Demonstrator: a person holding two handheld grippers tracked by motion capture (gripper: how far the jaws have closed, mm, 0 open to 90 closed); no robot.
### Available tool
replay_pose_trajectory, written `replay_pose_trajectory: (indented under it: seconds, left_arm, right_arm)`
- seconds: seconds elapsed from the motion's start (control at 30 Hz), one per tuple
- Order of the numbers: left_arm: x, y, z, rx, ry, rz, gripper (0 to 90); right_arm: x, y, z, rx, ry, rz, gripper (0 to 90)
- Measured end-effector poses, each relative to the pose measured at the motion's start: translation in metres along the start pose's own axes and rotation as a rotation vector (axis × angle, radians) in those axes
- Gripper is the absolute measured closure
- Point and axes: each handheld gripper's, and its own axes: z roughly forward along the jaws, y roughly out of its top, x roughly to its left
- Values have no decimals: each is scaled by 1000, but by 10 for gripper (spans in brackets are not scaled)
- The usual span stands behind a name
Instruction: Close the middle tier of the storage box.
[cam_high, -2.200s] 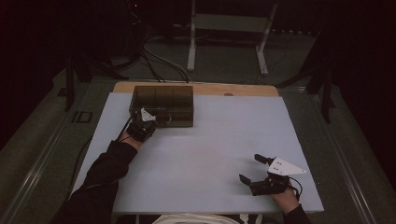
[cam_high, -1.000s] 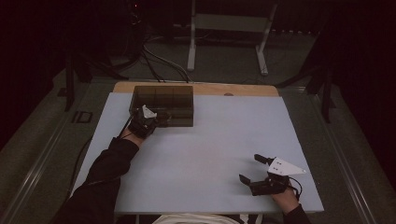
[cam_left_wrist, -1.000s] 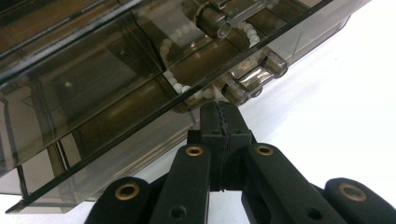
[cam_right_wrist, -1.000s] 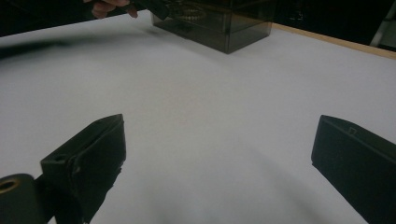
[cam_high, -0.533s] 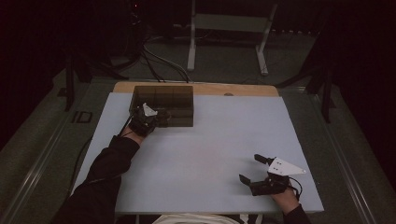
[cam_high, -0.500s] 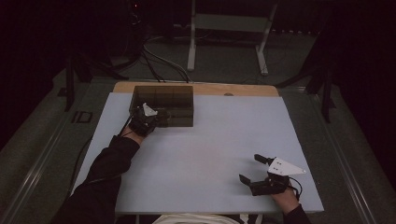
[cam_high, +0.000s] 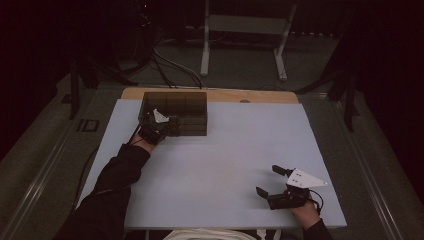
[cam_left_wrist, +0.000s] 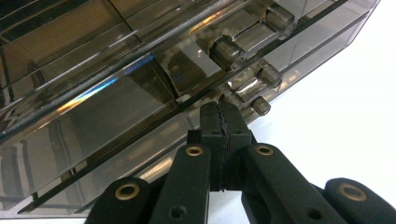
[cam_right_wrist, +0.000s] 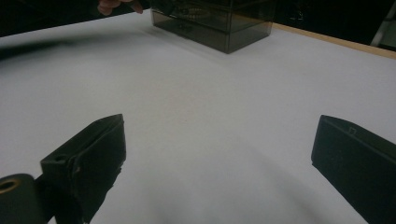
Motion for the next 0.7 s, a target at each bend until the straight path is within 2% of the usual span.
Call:
replay_pose_trajectory:
  seconds: [0.47,0.7]
  left_arm:
    - [0,3,0,4,0,21,900]
    - [1,3,0,7,-8,9,900]
  right_arm:
    - [0,0,0,0,1,1,28]
    - [0,0,0,0,1,-1,28]
